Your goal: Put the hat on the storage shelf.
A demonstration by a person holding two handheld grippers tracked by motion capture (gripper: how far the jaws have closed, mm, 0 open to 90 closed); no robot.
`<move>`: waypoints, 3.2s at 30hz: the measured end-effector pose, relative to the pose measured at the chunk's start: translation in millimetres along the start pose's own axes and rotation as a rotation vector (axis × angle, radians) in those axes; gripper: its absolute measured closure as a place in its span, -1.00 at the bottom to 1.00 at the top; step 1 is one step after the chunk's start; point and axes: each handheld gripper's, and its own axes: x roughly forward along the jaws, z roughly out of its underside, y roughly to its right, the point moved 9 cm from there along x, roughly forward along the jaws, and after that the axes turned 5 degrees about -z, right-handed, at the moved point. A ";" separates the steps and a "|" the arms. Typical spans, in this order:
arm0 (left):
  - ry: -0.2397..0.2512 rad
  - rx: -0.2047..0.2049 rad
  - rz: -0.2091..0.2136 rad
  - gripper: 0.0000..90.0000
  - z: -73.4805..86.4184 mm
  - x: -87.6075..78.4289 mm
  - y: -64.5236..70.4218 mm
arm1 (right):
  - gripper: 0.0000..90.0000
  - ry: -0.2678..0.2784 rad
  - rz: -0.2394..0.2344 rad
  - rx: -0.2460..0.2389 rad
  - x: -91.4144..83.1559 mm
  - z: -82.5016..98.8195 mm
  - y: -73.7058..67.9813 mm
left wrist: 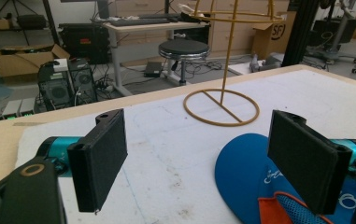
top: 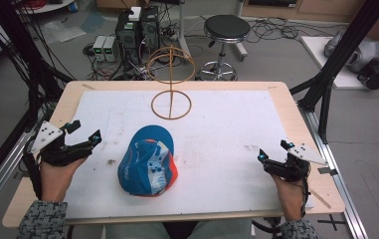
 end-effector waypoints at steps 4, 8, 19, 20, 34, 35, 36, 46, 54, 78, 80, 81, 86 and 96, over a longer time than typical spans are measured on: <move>0.006 0.010 0.026 -0.54 -2.7 -1.0 9.5 | -0.75 0.010 0.002 0.007 -0.4 -1.0 1.3; 0.018 0.013 0.080 -0.54 -3.7 -1.3 20.9 | -0.75 0.003 -0.005 0.010 2.1 -0.5 -0.1; 0.015 0.045 0.323 -0.54 -3.7 1.6 80.7 | -0.75 0.003 0.000 -0.006 0.9 -1.6 -1.4; 0.015 0.045 0.323 -0.54 -3.7 1.6 80.7 | -0.75 0.005 -0.001 -0.006 1.4 -1.8 -1.6; -0.033 0.091 0.528 -0.41 17.8 4.8 122.0 | -0.75 -0.018 -0.003 -0.017 3.5 0.2 -2.9; -0.044 0.099 0.546 -0.37 21.1 4.9 124.7 | -0.75 -0.017 -0.003 -0.018 4.1 0.1 -2.8; -0.044 0.099 0.546 -0.33 21.1 4.9 124.7 | -0.75 -0.017 -0.003 -0.018 4.1 0.1 -2.8; -0.116 0.095 0.603 -0.15 34.4 6.7 132.2 | -0.75 -0.022 -0.001 -0.028 4.4 0.7 -2.0; -0.160 0.100 0.631 0.11 42.6 7.9 135.9 | -0.75 -0.026 0.006 -0.022 4.3 1.2 -1.1; -0.148 0.054 0.659 0.97 39.3 7.4 133.8 | -0.75 -0.036 0.016 -0.008 3.6 3.5 3.1; -0.144 0.052 0.660 0.98 38.6 7.7 133.3 | -0.75 -0.034 0.017 -0.010 3.5 3.4 3.6; -0.143 0.047 0.659 0.98 37.9 7.7 133.1 | -0.75 -0.034 0.017 -0.013 3.4 3.3 3.9; -0.113 0.005 0.660 0.98 28.4 8.4 130.8 | -0.75 -0.036 0.015 -0.007 3.3 3.6 3.4; -0.045 -0.030 0.637 0.98 -3.5 11.3 122.1 | -0.75 -0.035 0.010 0.001 3.0 3.9 4.1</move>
